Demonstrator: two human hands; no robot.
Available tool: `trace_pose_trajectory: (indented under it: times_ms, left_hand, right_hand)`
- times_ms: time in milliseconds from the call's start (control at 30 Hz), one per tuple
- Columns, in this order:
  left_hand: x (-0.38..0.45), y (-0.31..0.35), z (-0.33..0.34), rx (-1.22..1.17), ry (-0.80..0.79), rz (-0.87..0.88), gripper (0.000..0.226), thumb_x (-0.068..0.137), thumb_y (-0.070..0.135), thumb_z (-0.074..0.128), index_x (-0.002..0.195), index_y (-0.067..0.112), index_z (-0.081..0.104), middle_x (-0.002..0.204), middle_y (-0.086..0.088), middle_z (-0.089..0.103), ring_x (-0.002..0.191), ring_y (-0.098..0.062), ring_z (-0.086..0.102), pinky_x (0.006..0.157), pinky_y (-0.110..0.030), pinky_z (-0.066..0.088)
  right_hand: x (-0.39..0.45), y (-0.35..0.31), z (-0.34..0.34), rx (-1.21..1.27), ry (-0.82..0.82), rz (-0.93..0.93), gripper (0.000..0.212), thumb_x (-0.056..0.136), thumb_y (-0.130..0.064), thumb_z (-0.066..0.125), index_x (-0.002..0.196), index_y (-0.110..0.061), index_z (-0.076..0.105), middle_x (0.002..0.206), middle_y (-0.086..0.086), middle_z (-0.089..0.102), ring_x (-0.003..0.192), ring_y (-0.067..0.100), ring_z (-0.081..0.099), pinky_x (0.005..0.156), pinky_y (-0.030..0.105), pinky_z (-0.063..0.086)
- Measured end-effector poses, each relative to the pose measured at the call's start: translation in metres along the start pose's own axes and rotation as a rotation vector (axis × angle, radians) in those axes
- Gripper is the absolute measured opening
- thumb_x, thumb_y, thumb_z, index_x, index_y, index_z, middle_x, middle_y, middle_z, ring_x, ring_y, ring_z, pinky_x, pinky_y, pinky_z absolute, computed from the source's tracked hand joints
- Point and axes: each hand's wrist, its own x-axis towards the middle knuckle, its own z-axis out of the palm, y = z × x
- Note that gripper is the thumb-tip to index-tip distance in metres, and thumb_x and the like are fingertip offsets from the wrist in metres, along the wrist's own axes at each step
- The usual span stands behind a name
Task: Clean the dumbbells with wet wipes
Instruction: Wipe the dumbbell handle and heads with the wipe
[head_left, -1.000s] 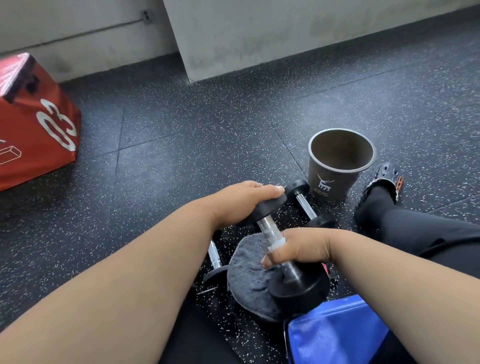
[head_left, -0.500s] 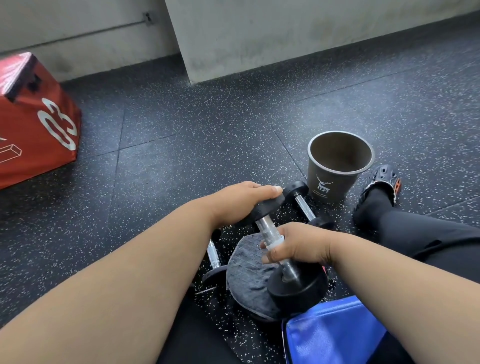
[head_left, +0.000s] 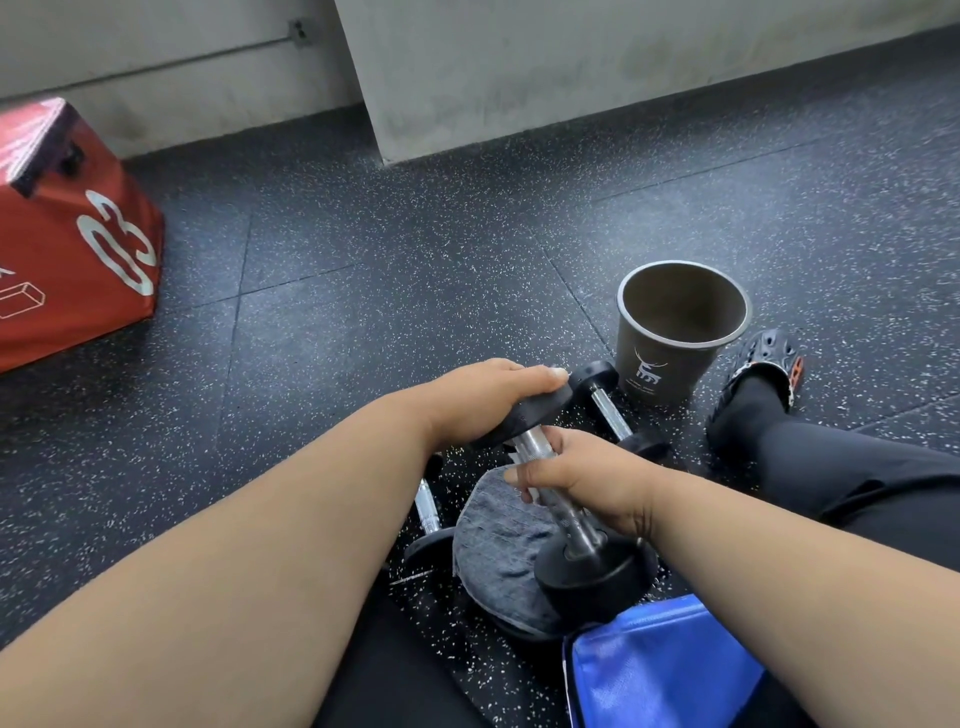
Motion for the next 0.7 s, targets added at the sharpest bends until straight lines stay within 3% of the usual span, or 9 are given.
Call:
trace_pose_trajectory:
  times_ms: [133, 267, 400, 433, 500, 567, 633, 700]
  left_hand:
    - [-0.004, 0.003, -0.001, 0.02, 0.025, -0.023, 0.057, 0.102, 0.062, 0.058, 0.123, 0.012, 0.076, 0.122, -0.011, 0.078, 0.117, -0.028, 0.071, 0.11, -0.042, 0.049]
    - [-0.003, 0.0, -0.002, 0.034, 0.013, -0.024, 0.059, 0.097, 0.071, 0.057, 0.114, 0.018, 0.077, 0.112, -0.005, 0.08, 0.105, -0.023, 0.075, 0.108, -0.042, 0.051]
    - [-0.001, -0.001, -0.003, 0.03, 0.018, -0.031, 0.052, 0.099, 0.068, 0.058, 0.113, 0.022, 0.077, 0.117, 0.002, 0.079, 0.11, -0.016, 0.073, 0.107, -0.033, 0.049]
    - [-0.001, -0.001, -0.003, 0.023, 0.016, -0.034, 0.054, 0.096, 0.071, 0.059, 0.113, 0.024, 0.078, 0.115, 0.003, 0.08, 0.109, -0.016, 0.073, 0.108, -0.035, 0.05]
    - [0.001, -0.003, -0.002, 0.025, 0.02, -0.035, 0.058, 0.088, 0.078, 0.058, 0.109, 0.028, 0.08, 0.109, 0.006, 0.081, 0.105, -0.016, 0.075, 0.109, -0.04, 0.051]
    - [0.003, -0.005, -0.002, 0.025, 0.031, -0.033, 0.05, 0.092, 0.075, 0.059, 0.102, 0.031, 0.08, 0.108, 0.008, 0.081, 0.104, -0.014, 0.075, 0.109, -0.039, 0.051]
    - [0.001, -0.003, -0.003, 0.02, 0.033, -0.033, 0.043, 0.097, 0.07, 0.059, 0.097, 0.032, 0.079, 0.109, 0.007, 0.08, 0.104, -0.013, 0.074, 0.107, -0.036, 0.051]
    - [-0.001, -0.001, -0.003, 0.022, 0.035, -0.039, 0.039, 0.099, 0.068, 0.058, 0.096, 0.033, 0.076, 0.112, 0.008, 0.078, 0.106, -0.012, 0.072, 0.107, -0.034, 0.05]
  right_hand:
    - [-0.006, 0.001, -0.001, -0.053, -0.048, 0.057, 0.062, 0.079, -0.027, 0.083, 0.123, 0.003, 0.053, 0.082, 0.016, 0.058, 0.075, 0.027, 0.055, 0.072, 0.04, 0.045]
    - [-0.011, 0.001, -0.008, -0.116, -0.079, 0.127, 0.07, 0.081, -0.036, 0.078, 0.133, 0.001, 0.049, 0.089, 0.021, 0.06, 0.083, 0.033, 0.054, 0.075, 0.041, 0.045]
    - [-0.007, 0.002, -0.01, 0.035, -0.077, 0.199, 0.049, 0.077, -0.021, 0.065, 0.125, -0.013, 0.057, 0.095, 0.017, 0.061, 0.083, 0.03, 0.058, 0.069, 0.039, 0.046]
    - [-0.006, 0.002, -0.014, 0.091, -0.101, 0.207, 0.051, 0.072, -0.016, 0.063, 0.123, -0.017, 0.06, 0.098, 0.018, 0.061, 0.084, 0.03, 0.06, 0.071, 0.041, 0.048]
    - [-0.005, 0.002, -0.027, 0.1, -0.152, 0.207, 0.078, 0.062, -0.007, 0.06, 0.14, -0.018, 0.057, 0.106, 0.022, 0.067, 0.094, 0.033, 0.064, 0.081, 0.044, 0.051]
    - [-0.007, 0.001, -0.038, -0.037, -0.164, 0.192, 0.096, 0.059, -0.003, 0.065, 0.151, -0.027, 0.051, 0.113, 0.019, 0.073, 0.101, 0.032, 0.067, 0.09, 0.047, 0.054]
    - [-0.009, 0.001, -0.042, -0.195, -0.131, 0.139, 0.089, 0.066, -0.006, 0.076, 0.148, -0.033, 0.055, 0.11, 0.011, 0.076, 0.099, 0.025, 0.069, 0.1, 0.054, 0.055]
    - [-0.011, 0.001, -0.038, -0.328, -0.064, 0.062, 0.074, 0.075, -0.016, 0.087, 0.141, -0.031, 0.059, 0.101, 0.005, 0.077, 0.092, 0.019, 0.07, 0.101, 0.053, 0.055]
